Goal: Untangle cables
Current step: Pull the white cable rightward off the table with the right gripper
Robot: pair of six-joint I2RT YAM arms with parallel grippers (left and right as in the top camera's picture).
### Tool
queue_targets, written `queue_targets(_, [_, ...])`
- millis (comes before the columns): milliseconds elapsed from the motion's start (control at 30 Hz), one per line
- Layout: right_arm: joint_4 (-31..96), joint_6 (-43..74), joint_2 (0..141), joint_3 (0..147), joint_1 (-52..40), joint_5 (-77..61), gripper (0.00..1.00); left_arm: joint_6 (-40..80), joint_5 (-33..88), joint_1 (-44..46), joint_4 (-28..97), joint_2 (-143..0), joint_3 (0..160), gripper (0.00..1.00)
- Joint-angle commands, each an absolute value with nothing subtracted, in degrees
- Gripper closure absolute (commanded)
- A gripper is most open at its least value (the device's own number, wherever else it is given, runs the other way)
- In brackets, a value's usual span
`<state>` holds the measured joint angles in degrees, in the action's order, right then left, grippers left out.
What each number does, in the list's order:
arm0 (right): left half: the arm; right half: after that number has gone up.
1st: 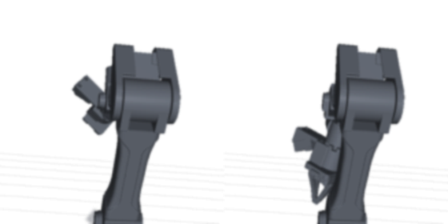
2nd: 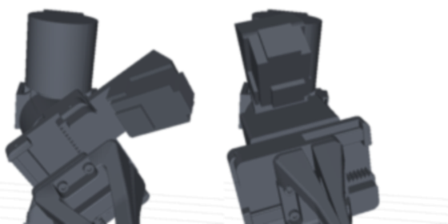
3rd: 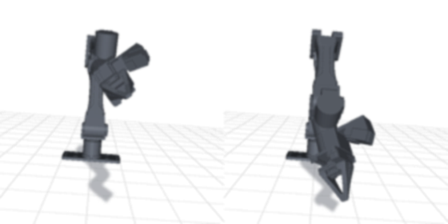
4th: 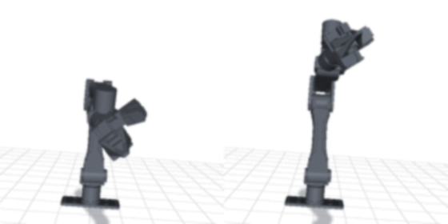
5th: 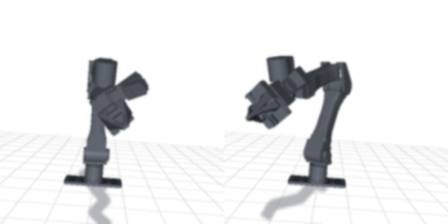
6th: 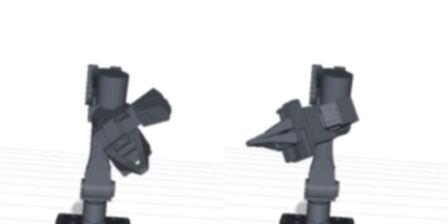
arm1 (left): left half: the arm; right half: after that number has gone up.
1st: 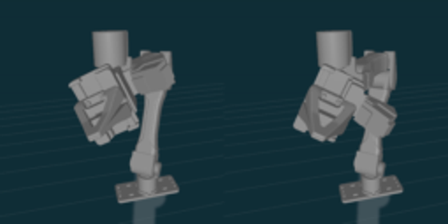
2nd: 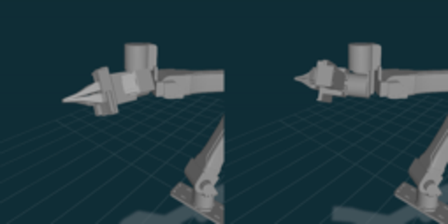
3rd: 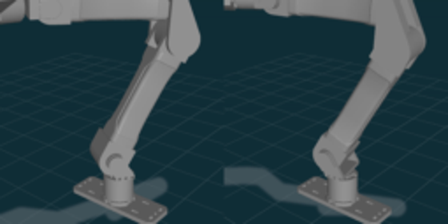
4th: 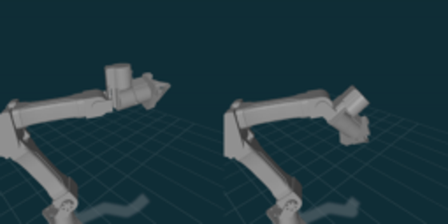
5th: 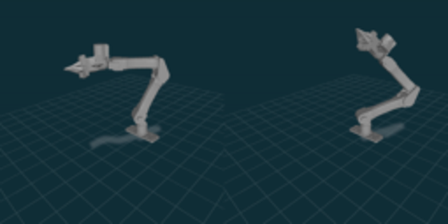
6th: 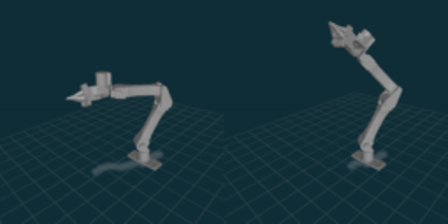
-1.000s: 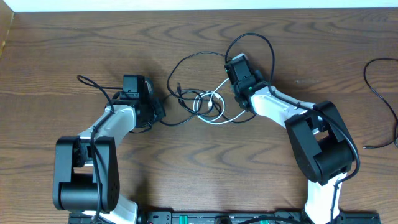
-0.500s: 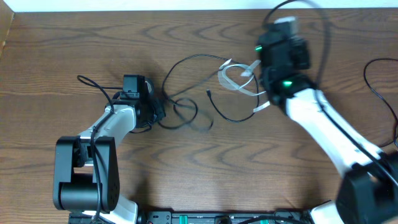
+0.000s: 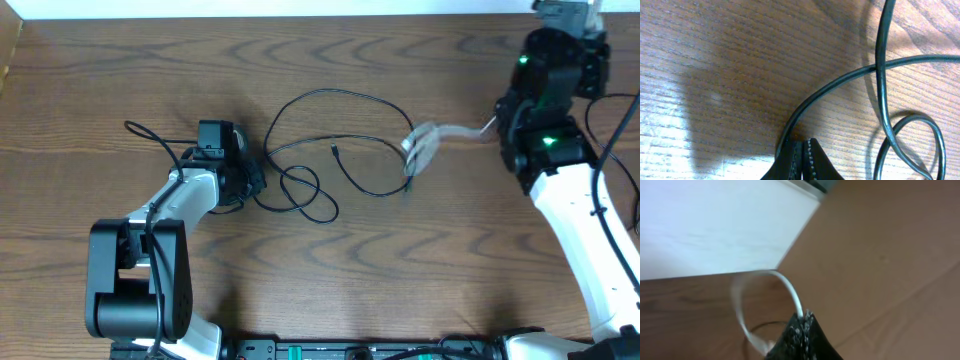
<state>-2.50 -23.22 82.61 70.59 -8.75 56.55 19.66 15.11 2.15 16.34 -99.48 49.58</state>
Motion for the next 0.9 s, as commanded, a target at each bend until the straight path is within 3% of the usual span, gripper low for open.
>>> queue_targets(0, [-5.7, -28.3, 81.9, 70.8, -2.5, 58.4, 0.99, 19.8, 7.8, 1.7, 18.4, -103.9, 46.0, 0.92])
queue_targets(333, [-6.4, -28.3, 81.9, 70.8, 14.8, 60.1, 0.99, 19.8, 7.9, 1.7, 18.4, -103.9, 46.0, 0.92])
queue_targets(567, [-3.7, -24.6, 81.9, 70.8, 21.3, 60.1, 0.99, 19.8, 7.9, 1.7, 18.7, -103.9, 46.0, 0.92])
queue_targets(867, [16.9, -6.6, 82.9, 70.8, 22.2, 42.3, 0.99, 19.8, 7.9, 1.7, 19.0, -103.9, 46.0, 0.92])
